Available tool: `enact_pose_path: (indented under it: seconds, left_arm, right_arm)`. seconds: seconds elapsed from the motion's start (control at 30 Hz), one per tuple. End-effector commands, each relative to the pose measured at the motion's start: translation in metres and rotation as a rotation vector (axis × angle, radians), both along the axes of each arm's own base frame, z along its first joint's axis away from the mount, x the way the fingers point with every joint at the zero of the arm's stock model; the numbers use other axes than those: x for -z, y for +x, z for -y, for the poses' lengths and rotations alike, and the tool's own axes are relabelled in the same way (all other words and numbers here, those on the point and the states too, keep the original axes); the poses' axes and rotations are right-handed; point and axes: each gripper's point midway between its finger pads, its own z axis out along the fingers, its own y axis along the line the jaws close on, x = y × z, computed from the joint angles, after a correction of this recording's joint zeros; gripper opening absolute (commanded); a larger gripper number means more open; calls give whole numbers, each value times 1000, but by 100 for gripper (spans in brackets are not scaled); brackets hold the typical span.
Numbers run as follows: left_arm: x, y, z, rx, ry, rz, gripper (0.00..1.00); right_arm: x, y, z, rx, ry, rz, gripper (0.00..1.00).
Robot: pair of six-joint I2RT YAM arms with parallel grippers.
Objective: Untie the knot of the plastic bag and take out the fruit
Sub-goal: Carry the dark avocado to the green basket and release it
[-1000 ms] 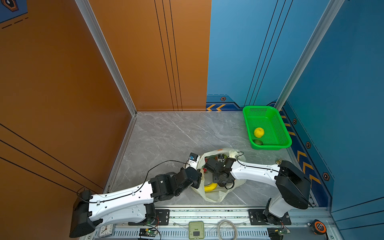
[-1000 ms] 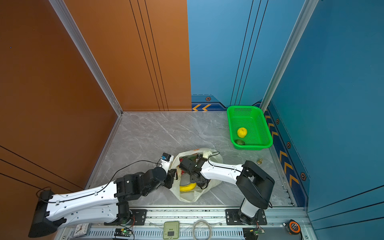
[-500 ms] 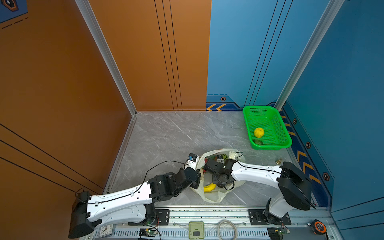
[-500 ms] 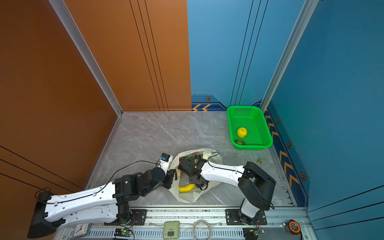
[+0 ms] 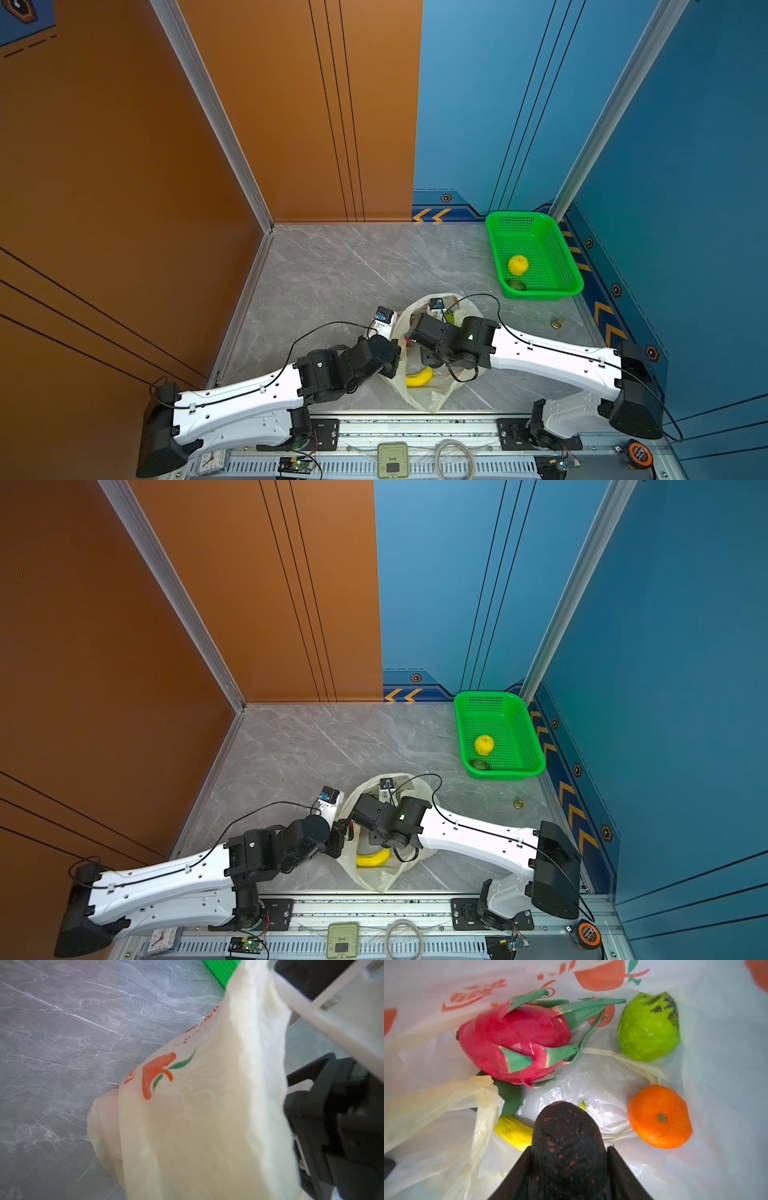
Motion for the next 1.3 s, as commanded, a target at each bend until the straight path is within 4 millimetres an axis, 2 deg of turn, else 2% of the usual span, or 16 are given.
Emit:
enact_pose_path:
  seconds: [0.0, 0.1, 0.27, 0.43, 0.6, 0.73, 0.83, 0.93, 1.13, 1.27]
  left_arm:
    - [-4, 4, -6, -20, 7, 20, 0]
    - [-6, 5, -4, -18, 9, 22, 0]
    - [-11, 8, 1, -14, 13, 31, 0]
    - [-13, 9, 4, -10, 14, 34, 0]
    - [-12, 9, 6, -4, 16, 30, 0]
    - [-13, 9, 6, -5, 14, 29, 0]
    - [-13, 9, 6, -4, 18, 28, 0]
    - [-14, 10, 6, 0, 19, 26, 0]
    - [-16, 12, 8, 7, 12, 23, 0]
    - [-16, 15, 7, 6, 11, 17, 0]
  right_arm:
    - [-16, 2, 11, -15, -43, 42, 33]
    - [-36, 2, 5, -37, -5, 60, 32]
    - [-85, -1, -3, -95, 55, 101, 32]
    - [-130, 4, -2, -115, 117, 149, 32]
    - [-166, 27, 4, -94, 181, 207, 32]
    - [-186, 61, 26, -30, 211, 255, 33]
    - [-189, 92, 51, 55, 256, 264, 33]
    - [-181, 124, 90, 162, 255, 262, 32]
    - [-138, 175, 174, 362, 218, 233, 32]
    - [-103, 206, 228, 470, 164, 196, 32]
